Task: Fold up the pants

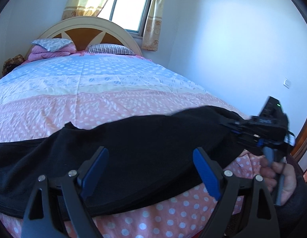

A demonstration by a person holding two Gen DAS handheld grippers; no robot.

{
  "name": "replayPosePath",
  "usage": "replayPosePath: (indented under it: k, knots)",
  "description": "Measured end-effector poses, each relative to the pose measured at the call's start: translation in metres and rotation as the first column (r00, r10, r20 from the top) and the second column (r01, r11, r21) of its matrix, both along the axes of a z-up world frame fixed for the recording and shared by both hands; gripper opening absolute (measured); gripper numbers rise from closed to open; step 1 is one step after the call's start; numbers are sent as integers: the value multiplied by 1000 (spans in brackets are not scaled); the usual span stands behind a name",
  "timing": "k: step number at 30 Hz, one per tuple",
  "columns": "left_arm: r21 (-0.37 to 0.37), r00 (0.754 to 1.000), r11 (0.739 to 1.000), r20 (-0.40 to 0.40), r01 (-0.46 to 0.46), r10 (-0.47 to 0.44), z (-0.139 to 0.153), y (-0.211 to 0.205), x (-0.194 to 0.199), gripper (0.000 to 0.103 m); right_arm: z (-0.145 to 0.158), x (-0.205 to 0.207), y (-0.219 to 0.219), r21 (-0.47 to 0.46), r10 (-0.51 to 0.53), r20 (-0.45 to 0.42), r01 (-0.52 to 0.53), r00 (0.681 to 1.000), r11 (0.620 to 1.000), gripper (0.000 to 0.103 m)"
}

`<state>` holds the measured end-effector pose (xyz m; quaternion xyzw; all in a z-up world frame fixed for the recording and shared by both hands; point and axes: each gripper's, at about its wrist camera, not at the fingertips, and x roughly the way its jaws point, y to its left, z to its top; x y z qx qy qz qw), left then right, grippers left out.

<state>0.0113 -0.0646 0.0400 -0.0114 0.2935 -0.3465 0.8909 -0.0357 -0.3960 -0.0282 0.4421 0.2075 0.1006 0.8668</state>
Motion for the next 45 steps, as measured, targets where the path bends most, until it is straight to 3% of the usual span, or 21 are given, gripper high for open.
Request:
replayPosePath:
  k: [3, 7, 12, 15, 17, 19, 21, 23, 25, 26, 27, 31, 34, 37, 39, 43, 45]
  knots:
    - [-14, 1000, 1000, -4, 9, -9, 0, -1, 4, 90, -2, -31, 4, 1, -18, -22, 18, 1000, 1000, 3]
    - [19, 999, 999, 8, 33, -33, -5, -20, 8, 90, -25, -40, 15, -77, -22, -153, 11, 988, 997, 3]
    - [106, 999, 994, -25, 39, -37, -28, -48, 9, 90, -35, -33, 11, -35, -10, -206, 3, 979, 999, 5]
    - [196, 998, 981, -63, 13, -1, -46, -54, 14, 90, -35, -38, 4, 69, 19, -173, -8, 985, 998, 6]
    - [239, 1000, 971, -21, -4, 9, -47, -55, 12, 90, -32, -53, -3, 141, 40, -145, -20, 989, 990, 7]
    - [266, 1000, 964, -7, -8, 10, -47, -56, 11, 90, -22, -75, -12, 150, 30, -116, -12, 993, 989, 8]
    - [261, 1000, 965, -10, -15, 18, -48, -56, 11, 90, -10, -96, -29, 137, -28, -79, 39, 996, 990, 8]
    - [263, 1000, 965, -5, -21, 23, -49, -57, 11, 91, 3, -121, -57, 107, -150, -39, 153, 988, 982, 11]
    - [268, 1000, 963, -3, -25, 26, -50, -59, 11, 91, 12, -140, -86, 86, -278, -14, 278, 960, 957, 37]
    - [268, 1000, 963, -5, -25, 28, -50, -59, 12, 91, 14, -146, -98, 80, -325, -3, 325, 946, 942, 74]
    - [267, 1000, 963, -12, -25, 29, -49, -59, 12, 91, 17, -151, -113, 69, -387, 3, 386, 922, 920, 90]
    - [250, 999, 968, -34, -22, 32, -48, -56, 15, 91, 25, -150, -154, -36, -491, -39, 489, 871, 871, 88]
    - [244, 999, 969, -39, -24, 34, -49, -55, 14, 91, 18, -137, -181, -105, -517, -130, 507, 846, 855, 69]
    - [249, 999, 968, -36, -31, 41, -49, -57, 14, 91, 6, -117, -195, -129, -506, -201, 489, 839, 863, 62]
    - [253, 998, 967, -37, -33, 44, -50, -58, 15, 92, 8, -108, -193, -200, -509, -221, 472, 832, 858, 62]
    - [259, 998, 965, -38, -34, 46, -50, -61, 15, 95, 0, -96, -198, -180, -526, -238, 495, 816, 850, 58]
    - [260, 998, 965, -39, -32, 44, -50, -61, 15, 95, 1, -91, -198, -213, -527, -236, 486, 816, 848, 9]
